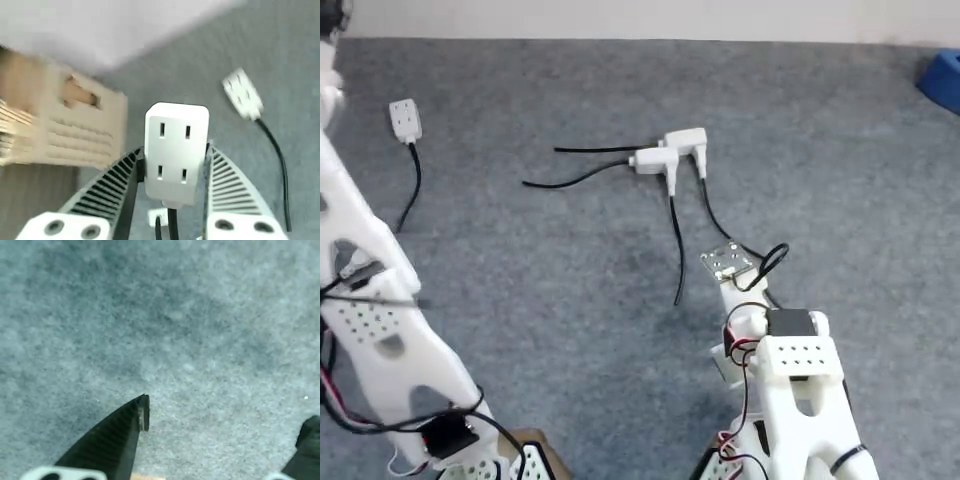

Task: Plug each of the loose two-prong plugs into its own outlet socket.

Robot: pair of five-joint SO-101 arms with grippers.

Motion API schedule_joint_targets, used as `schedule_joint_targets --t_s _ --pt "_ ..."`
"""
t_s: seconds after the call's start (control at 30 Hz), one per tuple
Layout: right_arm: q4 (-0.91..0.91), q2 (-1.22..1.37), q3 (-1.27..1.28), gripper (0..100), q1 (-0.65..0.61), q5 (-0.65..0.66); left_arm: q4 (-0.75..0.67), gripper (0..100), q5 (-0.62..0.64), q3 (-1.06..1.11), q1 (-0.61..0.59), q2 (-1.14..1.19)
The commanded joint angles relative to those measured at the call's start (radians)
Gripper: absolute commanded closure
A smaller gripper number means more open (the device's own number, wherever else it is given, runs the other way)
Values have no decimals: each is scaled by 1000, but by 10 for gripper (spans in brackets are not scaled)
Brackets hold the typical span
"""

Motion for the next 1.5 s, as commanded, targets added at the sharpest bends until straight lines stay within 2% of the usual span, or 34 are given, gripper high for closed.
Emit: schedule_joint_targets --t_s 0.0,0.13,0.3,0.4,0.53,0.67,0.83,0.93,1.03,1.2,1.47 --pt "4 4 -31 566 -4 11 155 994 23 -2 113 -242" --pt "8 4 -33 566 18 11 176 994 66 139 183 -340" --pt "13 4 -36 567 189 37 178 994 68 647 357 -512" --pt "13 4 -36 567 257 57 178 994 55 1012 518 -657" --pt "7 2 -38 567 318 60 175 994 -69 1497 788 -880" --pt "5 2 -47 567 369 66 61 994 -81 1794 974 -1058" --pt "5 4 -58 567 426 84 -161 994 -235 2111 1073 -1121" --pt "5 4 -58 567 427 84 -367 994 -249 2272 1112 -1119" --pt "5 4 -58 567 427 84 -496 994 -301 2377 1161 -1119" --pt "5 4 -56 567 426 87 -605 992 -302 2459 1208 -1118" --pt "10 2 -50 567 372 84 -726 977 -290 2537 1184 -1116"
